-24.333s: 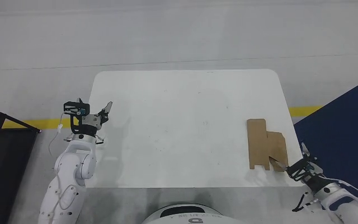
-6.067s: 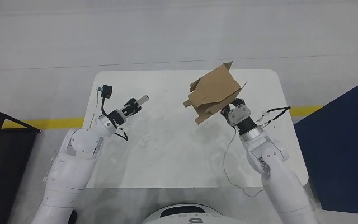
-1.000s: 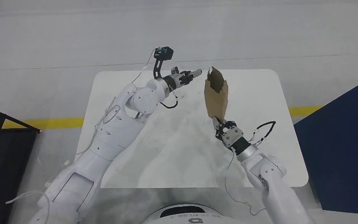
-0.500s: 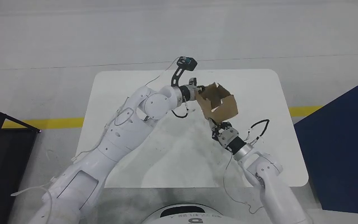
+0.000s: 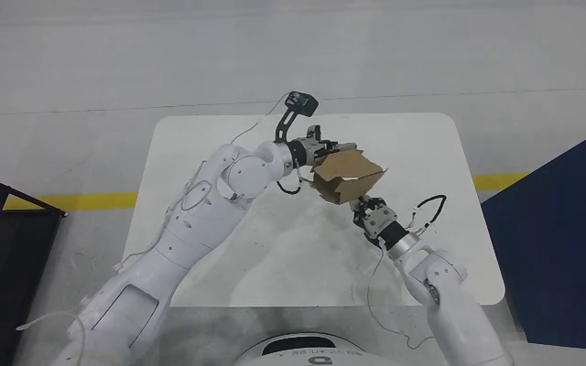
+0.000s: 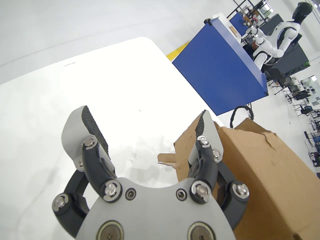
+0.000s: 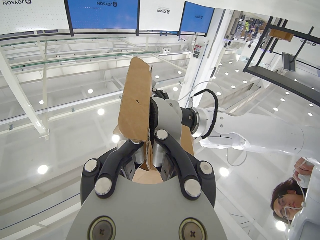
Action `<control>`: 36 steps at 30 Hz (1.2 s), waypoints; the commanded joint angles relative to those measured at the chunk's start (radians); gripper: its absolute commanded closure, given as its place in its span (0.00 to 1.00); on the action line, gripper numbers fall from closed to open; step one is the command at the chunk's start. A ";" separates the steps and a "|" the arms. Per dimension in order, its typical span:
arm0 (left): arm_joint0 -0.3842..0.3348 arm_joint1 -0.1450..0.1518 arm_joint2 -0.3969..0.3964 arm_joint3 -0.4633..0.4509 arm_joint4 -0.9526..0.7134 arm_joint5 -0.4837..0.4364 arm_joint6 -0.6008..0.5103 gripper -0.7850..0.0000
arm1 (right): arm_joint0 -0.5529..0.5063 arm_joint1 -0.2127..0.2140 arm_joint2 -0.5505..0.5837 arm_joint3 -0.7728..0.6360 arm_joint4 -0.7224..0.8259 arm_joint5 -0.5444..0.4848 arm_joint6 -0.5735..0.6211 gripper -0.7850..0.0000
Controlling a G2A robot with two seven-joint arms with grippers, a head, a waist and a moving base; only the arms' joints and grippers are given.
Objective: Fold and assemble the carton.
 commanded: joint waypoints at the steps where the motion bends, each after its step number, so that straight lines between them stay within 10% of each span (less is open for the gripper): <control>1: 0.010 0.003 -0.021 0.000 -0.011 -0.008 0.007 0.00 | -0.002 0.000 0.006 0.002 0.025 0.005 0.005 1.00; 27: 0.258 0.055 -0.220 -0.218 -0.107 0.039 -0.012 0.00 | 0.026 -0.007 0.023 0.021 0.108 -0.055 -0.040 1.00; 36: 0.281 0.063 -0.234 -0.113 -0.245 -0.019 -0.133 0.00 | 0.032 -0.008 0.010 0.003 0.071 -0.055 -0.032 1.00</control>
